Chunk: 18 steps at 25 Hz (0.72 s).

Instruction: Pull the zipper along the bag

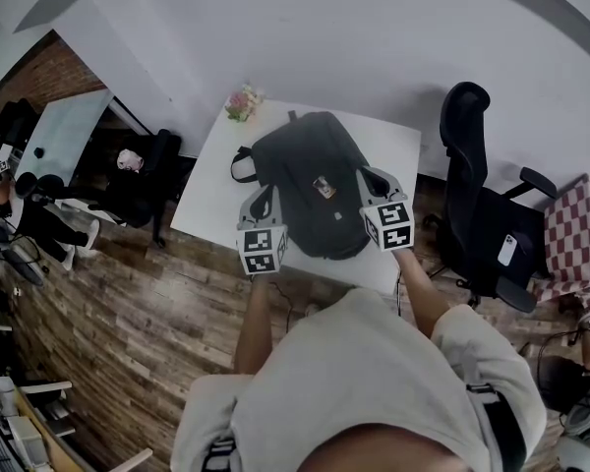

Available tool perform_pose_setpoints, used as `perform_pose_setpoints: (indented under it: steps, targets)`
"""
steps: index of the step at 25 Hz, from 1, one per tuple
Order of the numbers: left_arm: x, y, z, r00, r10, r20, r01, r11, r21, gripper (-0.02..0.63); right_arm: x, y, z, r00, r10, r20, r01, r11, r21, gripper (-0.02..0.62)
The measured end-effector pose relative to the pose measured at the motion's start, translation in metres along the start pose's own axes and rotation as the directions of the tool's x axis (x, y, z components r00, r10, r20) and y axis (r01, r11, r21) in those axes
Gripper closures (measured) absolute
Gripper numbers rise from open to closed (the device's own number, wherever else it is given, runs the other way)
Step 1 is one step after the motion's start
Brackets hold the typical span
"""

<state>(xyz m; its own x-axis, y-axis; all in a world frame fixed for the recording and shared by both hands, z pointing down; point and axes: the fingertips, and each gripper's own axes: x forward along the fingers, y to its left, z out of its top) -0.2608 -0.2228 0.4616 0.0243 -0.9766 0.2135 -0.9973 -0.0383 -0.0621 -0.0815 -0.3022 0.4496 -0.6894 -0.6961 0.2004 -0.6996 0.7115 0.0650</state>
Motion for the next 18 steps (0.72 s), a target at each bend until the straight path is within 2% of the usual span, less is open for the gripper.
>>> perform_pose_setpoints:
  steps: [18]
  targets:
    - [-0.0019,-0.0097,-0.0056,1.0,-0.023,-0.022,0.023,1.0,0.008,0.581,-0.0028,0.0038,-0.0035,1.0,0.008,-0.014,-0.008,1.0,0.018,0.581]
